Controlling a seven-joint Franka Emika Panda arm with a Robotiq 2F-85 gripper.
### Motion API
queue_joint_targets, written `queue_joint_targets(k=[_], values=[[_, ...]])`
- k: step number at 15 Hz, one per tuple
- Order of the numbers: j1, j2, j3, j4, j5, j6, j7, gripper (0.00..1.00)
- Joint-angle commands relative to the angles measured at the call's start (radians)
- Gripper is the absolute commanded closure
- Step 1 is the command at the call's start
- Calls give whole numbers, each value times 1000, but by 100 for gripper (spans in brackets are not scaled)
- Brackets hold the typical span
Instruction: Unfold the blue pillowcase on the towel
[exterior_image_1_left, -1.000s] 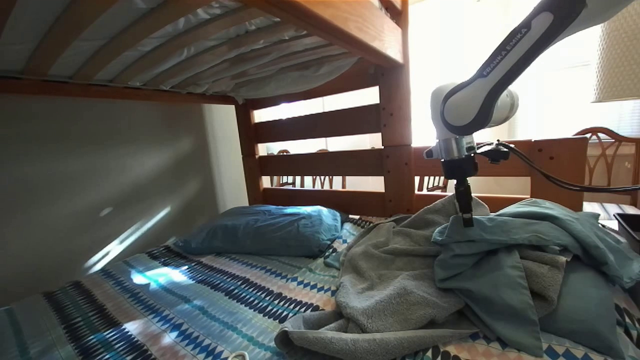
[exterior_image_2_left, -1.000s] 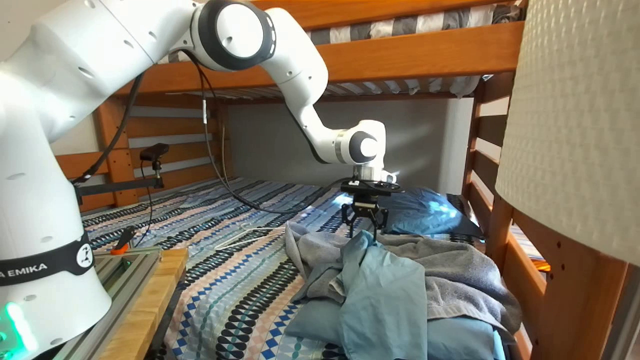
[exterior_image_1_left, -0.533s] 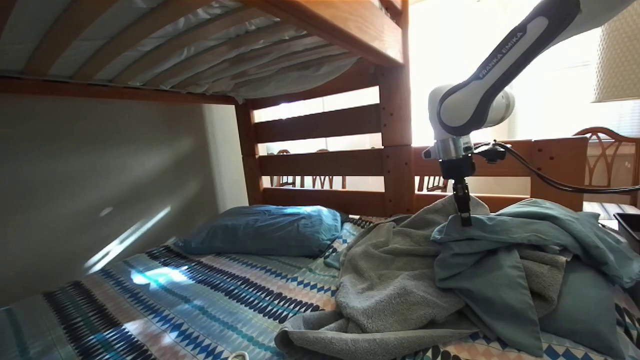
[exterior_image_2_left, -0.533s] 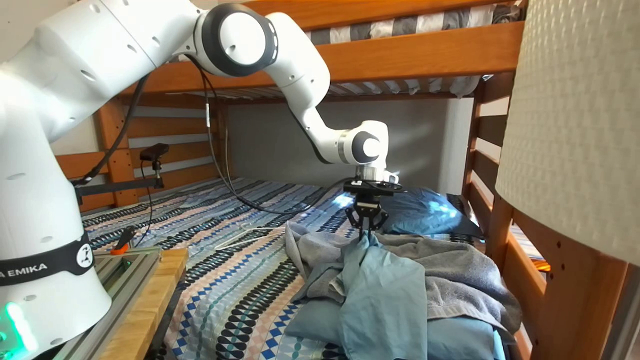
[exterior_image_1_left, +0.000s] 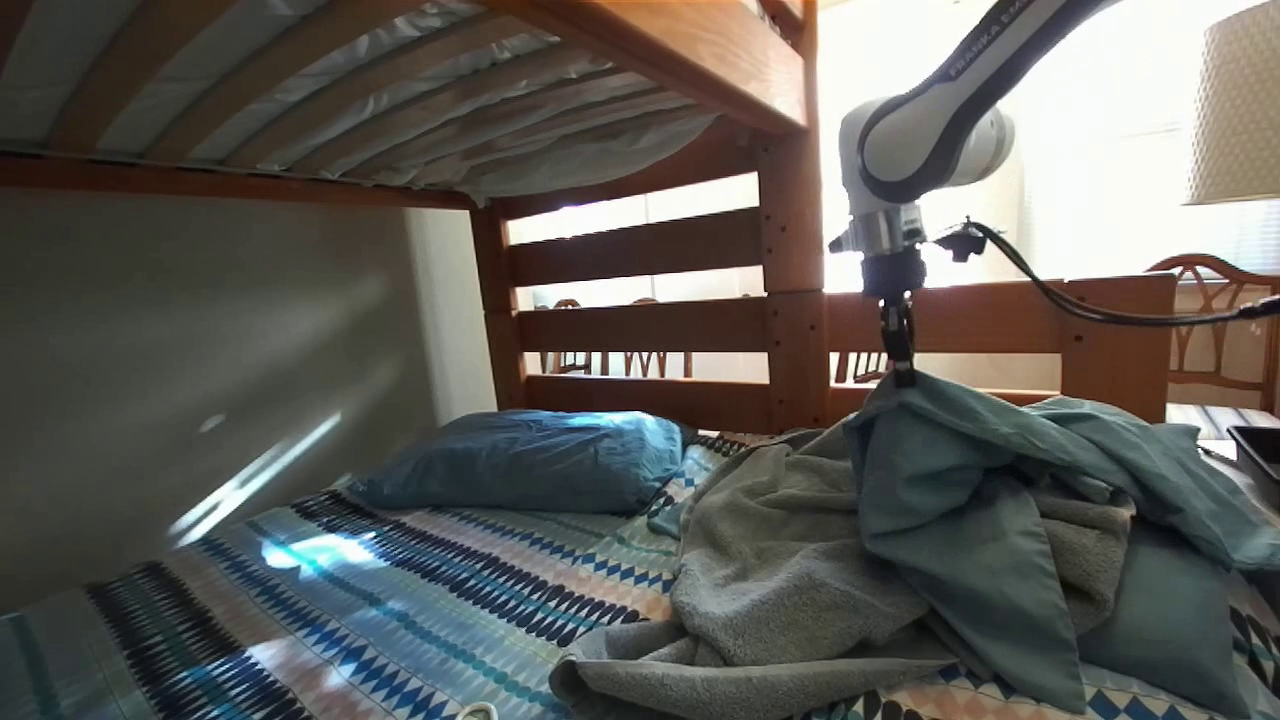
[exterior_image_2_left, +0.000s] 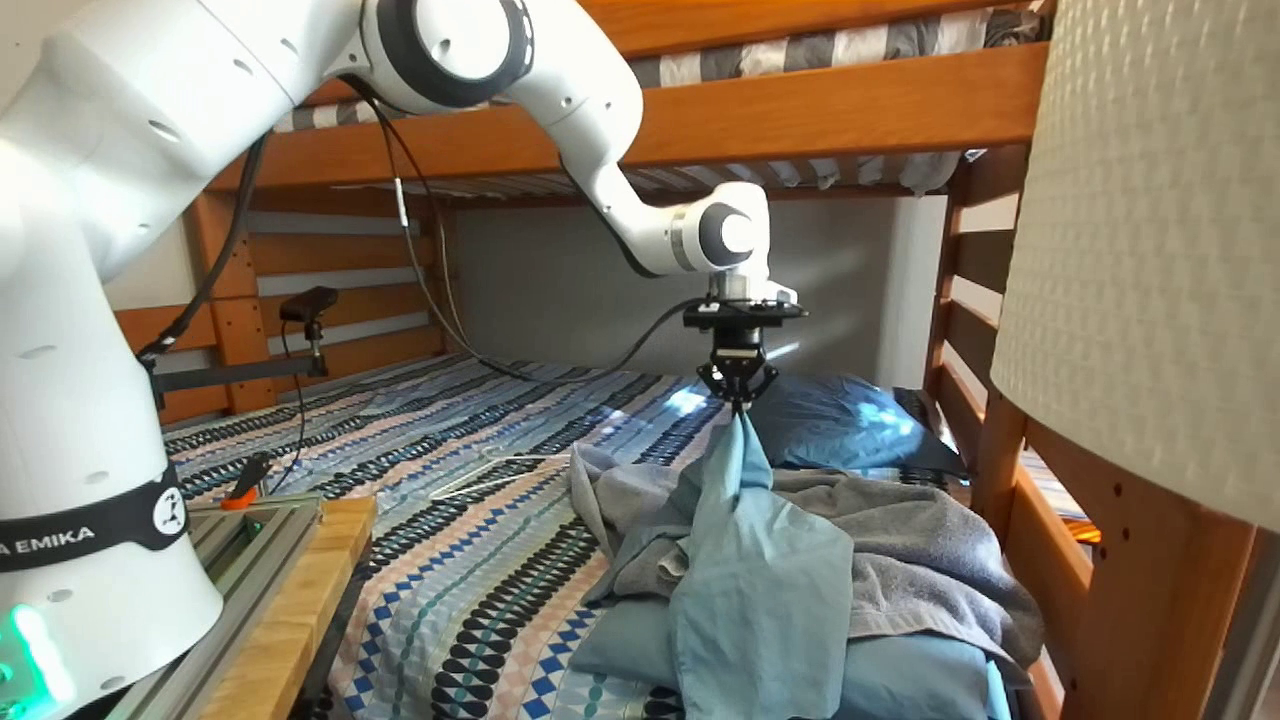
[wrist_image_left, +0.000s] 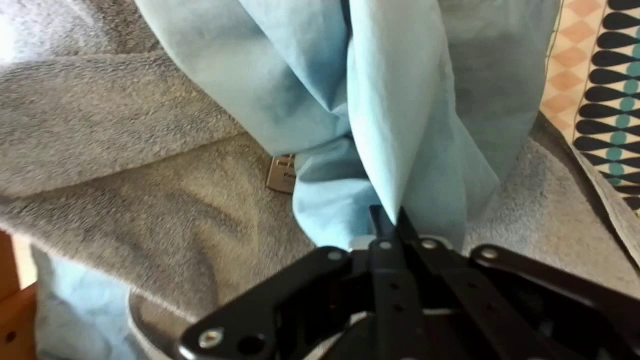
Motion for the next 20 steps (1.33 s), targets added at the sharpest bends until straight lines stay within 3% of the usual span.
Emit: queue_joint_targets(k=[1, 6, 12, 15, 20], values=[[45, -210, -29, -142, -65, 25, 117, 100], [94, -459, -42, -248, -184, 38, 285, 100], [108, -715, 12, -353, -327, -21, 454, 100], [77, -735, 58, -367, -216, -111, 359, 100], [22, -648, 75, -432, -19, -16, 125, 100]])
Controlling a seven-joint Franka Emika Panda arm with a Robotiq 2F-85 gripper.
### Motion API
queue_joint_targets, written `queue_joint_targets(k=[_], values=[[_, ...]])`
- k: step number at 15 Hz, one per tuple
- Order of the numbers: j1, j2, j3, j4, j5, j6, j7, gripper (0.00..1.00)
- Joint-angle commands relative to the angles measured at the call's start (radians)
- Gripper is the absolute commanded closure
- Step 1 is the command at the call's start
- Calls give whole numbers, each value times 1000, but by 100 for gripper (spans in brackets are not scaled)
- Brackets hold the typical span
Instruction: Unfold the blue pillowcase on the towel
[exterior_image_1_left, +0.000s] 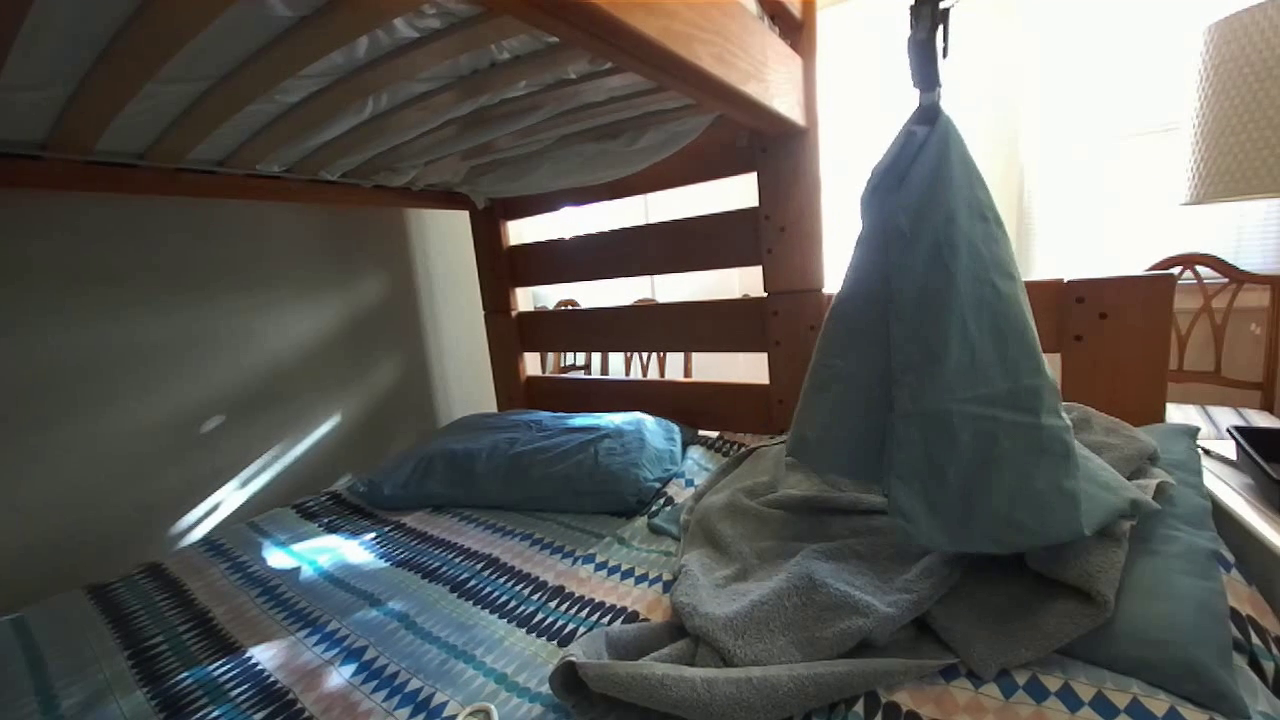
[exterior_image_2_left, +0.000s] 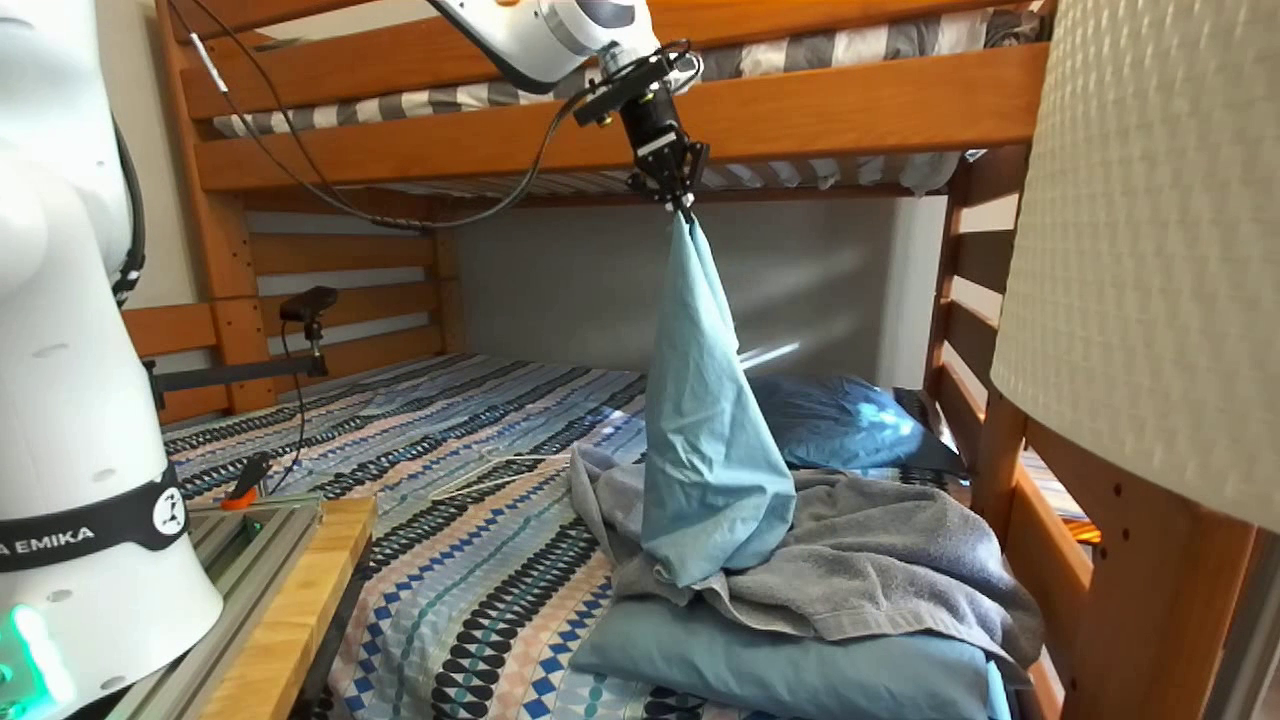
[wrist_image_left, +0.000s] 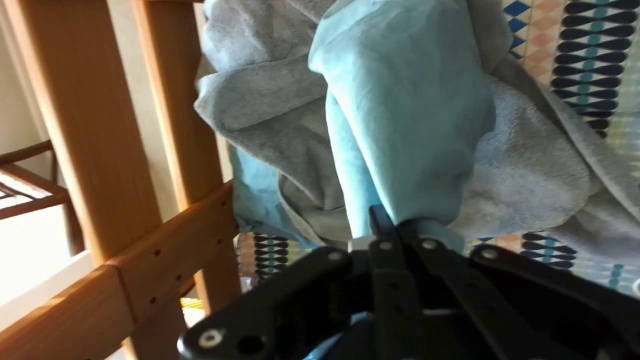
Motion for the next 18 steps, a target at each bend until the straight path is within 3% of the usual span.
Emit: queue_joint_targets(k=[1, 6, 12, 18], values=[[-59, 74, 18, -49, 110, 92, -172, 100], [-100, 268, 34, -42, 179, 212, -326, 100], [-94, 531, 114, 75, 213, 188, -494, 100], [-72, 683, 185, 186, 215, 199, -640, 100]])
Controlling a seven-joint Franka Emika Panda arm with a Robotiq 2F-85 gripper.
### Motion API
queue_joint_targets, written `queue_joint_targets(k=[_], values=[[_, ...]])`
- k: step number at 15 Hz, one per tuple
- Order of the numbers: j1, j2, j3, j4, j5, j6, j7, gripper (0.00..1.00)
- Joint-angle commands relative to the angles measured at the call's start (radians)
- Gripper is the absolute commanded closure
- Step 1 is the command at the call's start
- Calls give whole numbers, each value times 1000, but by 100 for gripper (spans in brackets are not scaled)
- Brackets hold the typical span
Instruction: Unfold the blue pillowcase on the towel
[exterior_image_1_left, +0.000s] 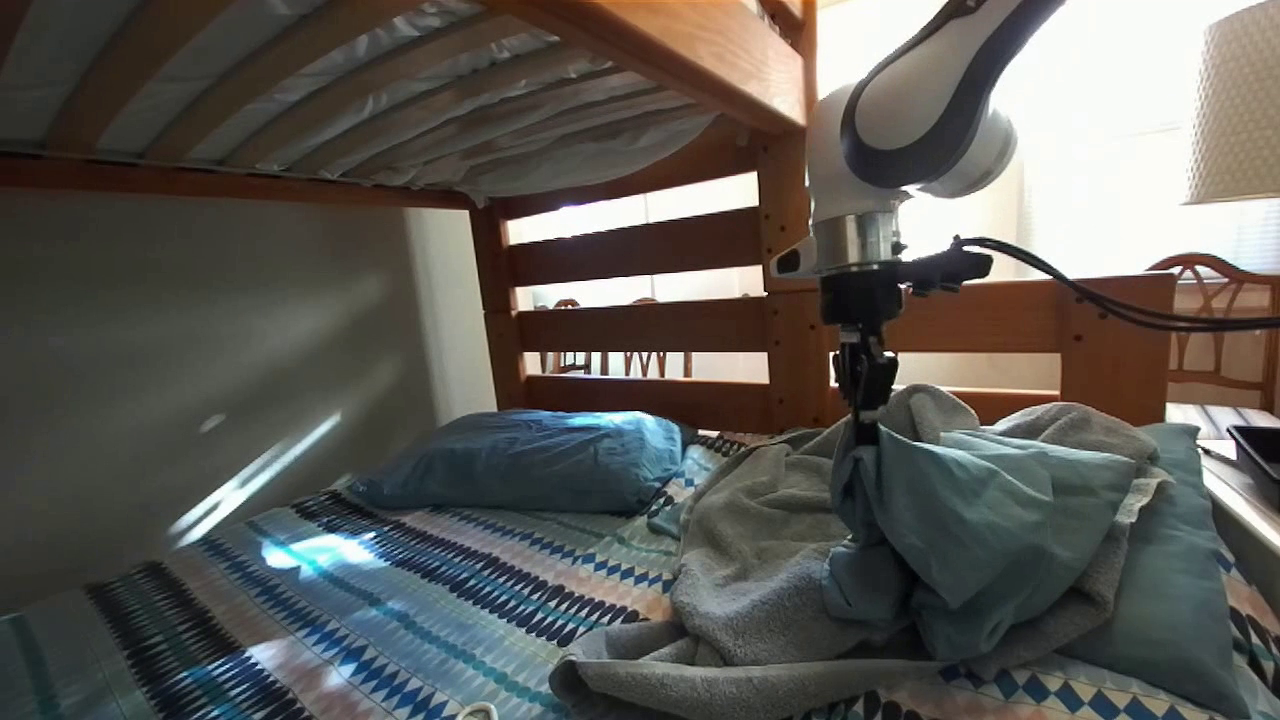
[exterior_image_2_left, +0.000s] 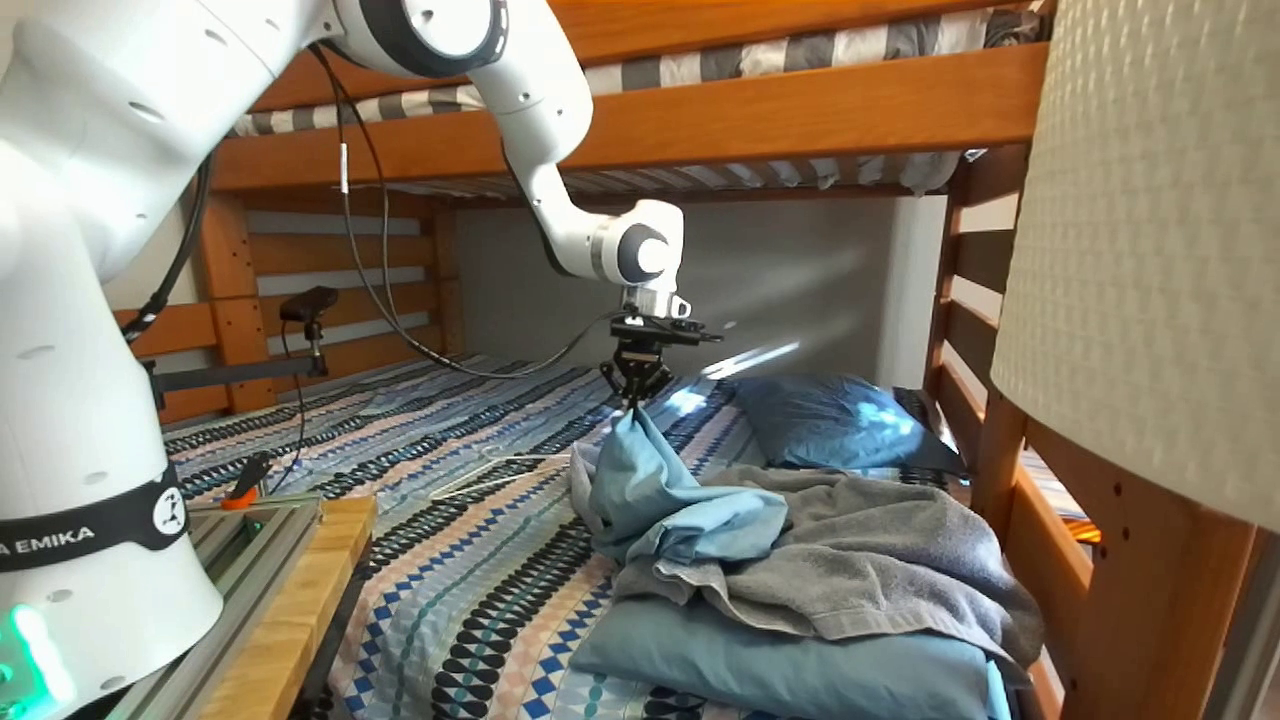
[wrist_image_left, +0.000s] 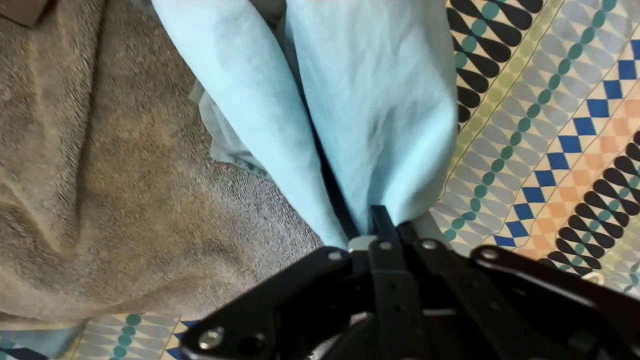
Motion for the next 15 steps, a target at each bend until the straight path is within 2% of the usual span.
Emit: queue_joint_targets(k=[1, 2, 3, 5, 9, 13, 15], values=[[18, 100, 31, 107, 36, -27, -94, 100], [24, 124, 37, 127, 39, -46, -110, 73], [30, 141, 41, 143, 41, -63, -125, 72], [41, 166, 39, 169, 40, -96, -141, 60], [54, 171, 16, 206, 33, -153, -110, 31], [33, 107, -49, 174, 15, -124, -26, 3], [14, 75, -90, 148, 14, -103, 32, 0]])
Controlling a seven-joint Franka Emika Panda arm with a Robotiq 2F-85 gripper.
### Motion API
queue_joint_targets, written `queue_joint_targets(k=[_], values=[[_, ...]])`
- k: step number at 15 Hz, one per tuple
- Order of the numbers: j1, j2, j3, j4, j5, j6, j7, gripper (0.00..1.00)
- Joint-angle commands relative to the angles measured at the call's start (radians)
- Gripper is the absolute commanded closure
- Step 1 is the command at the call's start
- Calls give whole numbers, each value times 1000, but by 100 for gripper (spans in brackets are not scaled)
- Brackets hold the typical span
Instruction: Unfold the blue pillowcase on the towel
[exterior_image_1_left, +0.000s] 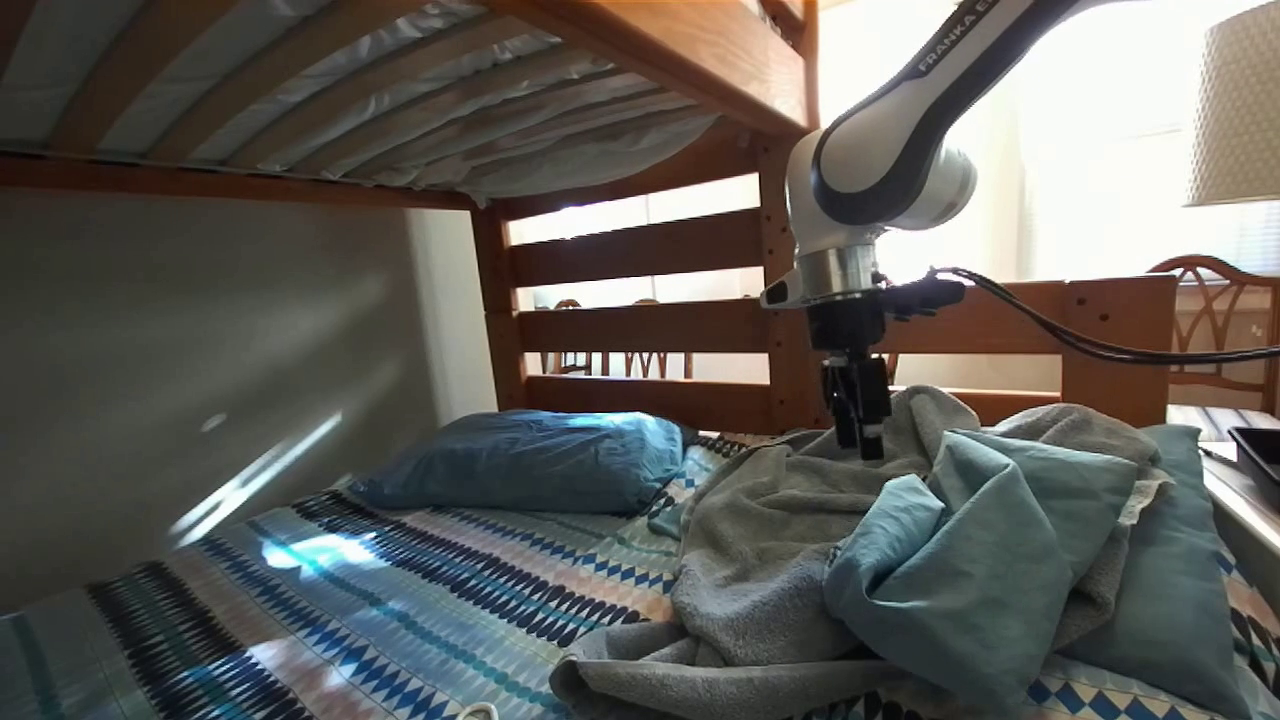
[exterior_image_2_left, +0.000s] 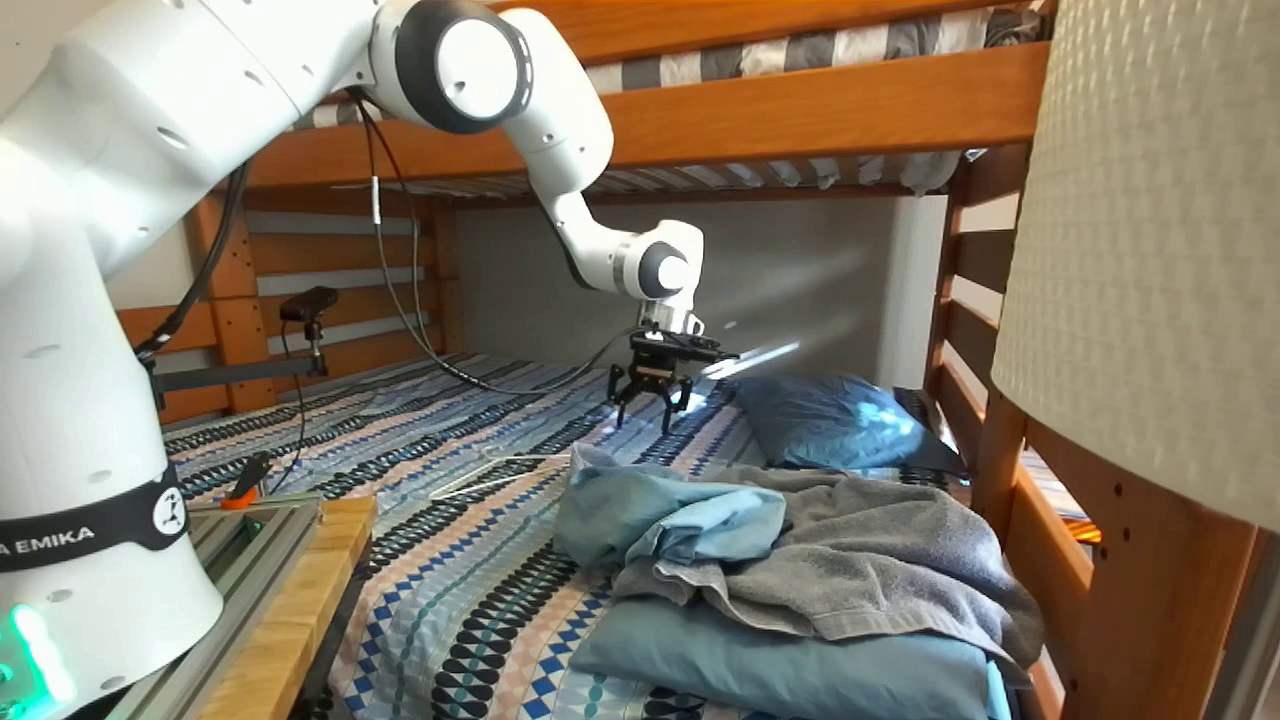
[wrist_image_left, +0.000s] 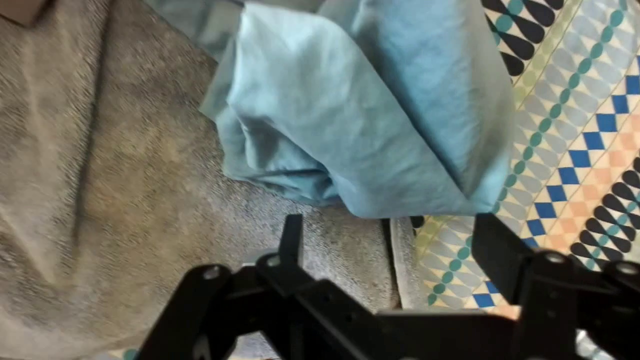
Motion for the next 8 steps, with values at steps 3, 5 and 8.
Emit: queue_joint_targets(k=[3, 5, 8], values=[[-69, -110, -92, -94, 24, 49, 163, 0], [-104, -138, -115, -128, 28, 63, 225, 0], [-142, -159, -143, -175, 31, 78, 335, 0]])
